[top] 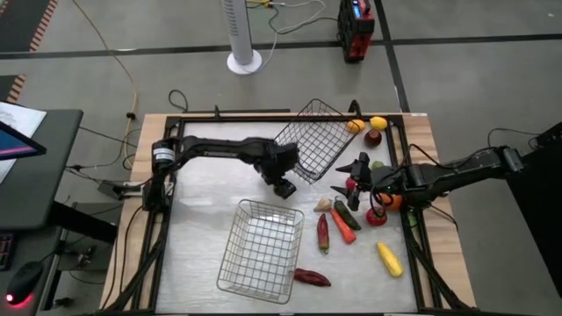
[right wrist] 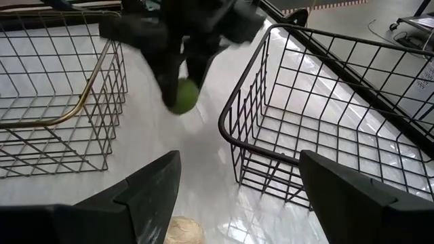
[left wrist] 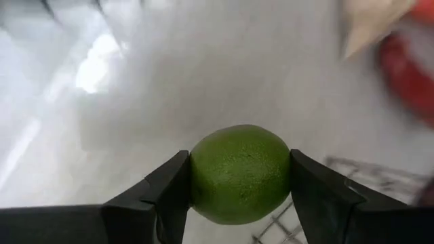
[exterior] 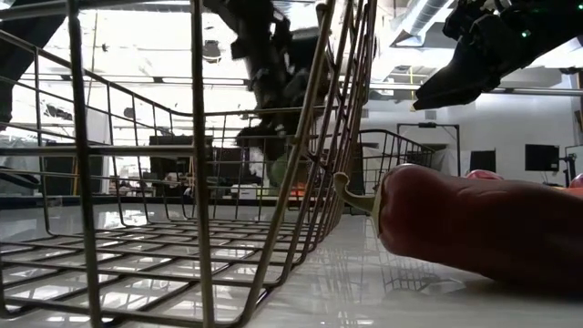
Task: Sort produce into baskets
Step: Put the left green lime into the black wire basket
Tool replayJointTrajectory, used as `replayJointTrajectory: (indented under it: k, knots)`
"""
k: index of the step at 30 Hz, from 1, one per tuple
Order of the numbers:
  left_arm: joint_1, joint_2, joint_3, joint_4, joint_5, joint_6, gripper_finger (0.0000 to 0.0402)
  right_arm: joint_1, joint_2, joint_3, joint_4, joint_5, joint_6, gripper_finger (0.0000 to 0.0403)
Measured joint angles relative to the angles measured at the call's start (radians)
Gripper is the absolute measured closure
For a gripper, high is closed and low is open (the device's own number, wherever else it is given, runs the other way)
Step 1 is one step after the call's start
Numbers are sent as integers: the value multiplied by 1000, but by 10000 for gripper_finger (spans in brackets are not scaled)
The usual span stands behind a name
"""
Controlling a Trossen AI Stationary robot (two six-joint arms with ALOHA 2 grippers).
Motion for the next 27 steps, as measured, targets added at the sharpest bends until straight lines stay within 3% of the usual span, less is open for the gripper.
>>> replayJointTrajectory:
  k: [8,11,21,27]
  knots:
    - [-5,0,309,-195,-39,66,202,0,0,0,0,0,1,76]
    - [-17,0,379,-201,-116,87,202,0,0,0,2,0,3,76]
    - [-7,-2,395,-131,-435,218,183,2,0,0,7,0,28,76]
    - [33,35,395,-43,-392,285,173,2,0,0,-3,-10,69,76]
